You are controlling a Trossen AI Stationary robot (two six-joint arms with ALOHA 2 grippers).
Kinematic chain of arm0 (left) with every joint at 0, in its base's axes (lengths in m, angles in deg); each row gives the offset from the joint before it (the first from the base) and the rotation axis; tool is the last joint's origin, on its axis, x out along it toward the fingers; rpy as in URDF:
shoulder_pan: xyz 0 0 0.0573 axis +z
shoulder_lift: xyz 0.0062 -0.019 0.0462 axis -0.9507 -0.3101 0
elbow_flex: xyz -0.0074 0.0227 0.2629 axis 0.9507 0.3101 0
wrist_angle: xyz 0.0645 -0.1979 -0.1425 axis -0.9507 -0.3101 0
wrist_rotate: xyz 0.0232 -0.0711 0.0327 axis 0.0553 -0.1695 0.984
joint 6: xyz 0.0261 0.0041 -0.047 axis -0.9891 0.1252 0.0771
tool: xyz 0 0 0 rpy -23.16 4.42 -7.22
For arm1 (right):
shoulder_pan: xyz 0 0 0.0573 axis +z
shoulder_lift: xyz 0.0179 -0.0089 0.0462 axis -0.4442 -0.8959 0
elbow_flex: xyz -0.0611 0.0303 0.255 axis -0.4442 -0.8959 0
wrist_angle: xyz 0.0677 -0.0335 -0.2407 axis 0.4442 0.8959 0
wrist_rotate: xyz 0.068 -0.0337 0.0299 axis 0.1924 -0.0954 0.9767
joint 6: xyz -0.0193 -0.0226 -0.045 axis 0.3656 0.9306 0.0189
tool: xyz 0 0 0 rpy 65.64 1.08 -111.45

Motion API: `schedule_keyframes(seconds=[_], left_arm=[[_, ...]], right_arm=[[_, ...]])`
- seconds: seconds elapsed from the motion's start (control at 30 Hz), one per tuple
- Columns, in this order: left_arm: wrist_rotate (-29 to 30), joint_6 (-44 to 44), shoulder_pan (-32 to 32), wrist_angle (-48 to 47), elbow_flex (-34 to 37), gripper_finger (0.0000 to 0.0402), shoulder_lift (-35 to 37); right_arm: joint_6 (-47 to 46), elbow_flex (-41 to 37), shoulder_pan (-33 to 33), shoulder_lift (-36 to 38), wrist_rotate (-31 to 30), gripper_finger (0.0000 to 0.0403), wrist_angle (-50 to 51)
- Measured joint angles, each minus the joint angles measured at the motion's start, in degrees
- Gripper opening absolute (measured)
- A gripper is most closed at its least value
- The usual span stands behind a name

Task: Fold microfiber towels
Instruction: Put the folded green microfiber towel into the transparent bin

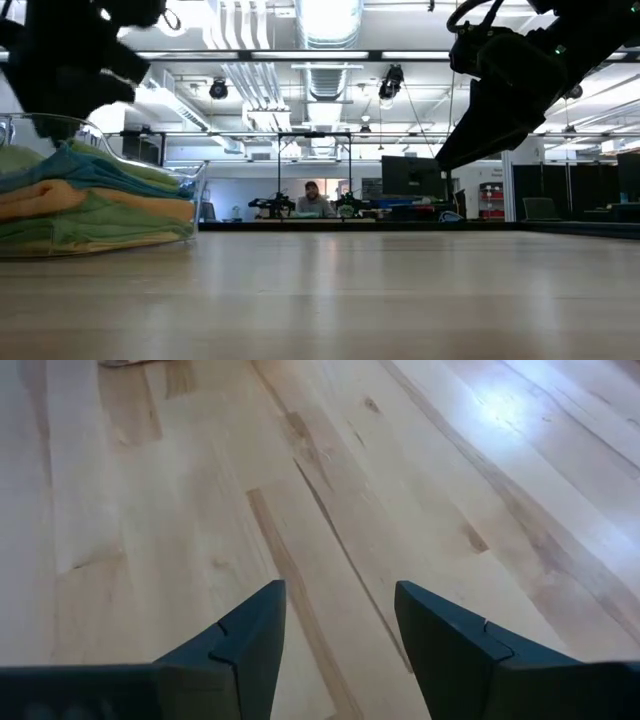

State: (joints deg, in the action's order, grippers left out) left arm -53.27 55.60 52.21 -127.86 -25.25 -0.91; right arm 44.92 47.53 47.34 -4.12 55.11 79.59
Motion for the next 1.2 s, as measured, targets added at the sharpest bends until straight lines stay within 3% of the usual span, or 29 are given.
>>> schedule_keyframes(seconds=[0.2, 0.33, 0.7, 0.97, 1.2], left_arm=[[2.9, -0.3, 0.1, 9.6, -1.1, 0.0212, 5.6], [2.8, 1.3, 0.2, 10.1, 0.5, 0.0212, 5.9], [-4.1, -1.0, 0.3, 28.5, 11.2, 0.0212, 1.7], [-4.8, -2.6, 1.3, 27.2, 11.5, 0.0213, 3.0], [-0.5, -5.0, 1.4, 26.4, 7.8, 0.0213, 8.8]], right_arm=[[-0.3, 0.0, 0.0, 0.0, 0.0, 0.0187, -0.3], [-1.4, 0.0, 0.0, 0.0, 0.0, 0.0187, -0.3], [-2.5, 0.0, 0.1, 0.0, 0.3, 0.0187, -0.3], [-3.1, 0.0, 0.2, 0.0, 3.2, 0.0187, 0.0], [-2.9, 0.0, 0.1, 0.1, 3.2, 0.0187, -0.1]])
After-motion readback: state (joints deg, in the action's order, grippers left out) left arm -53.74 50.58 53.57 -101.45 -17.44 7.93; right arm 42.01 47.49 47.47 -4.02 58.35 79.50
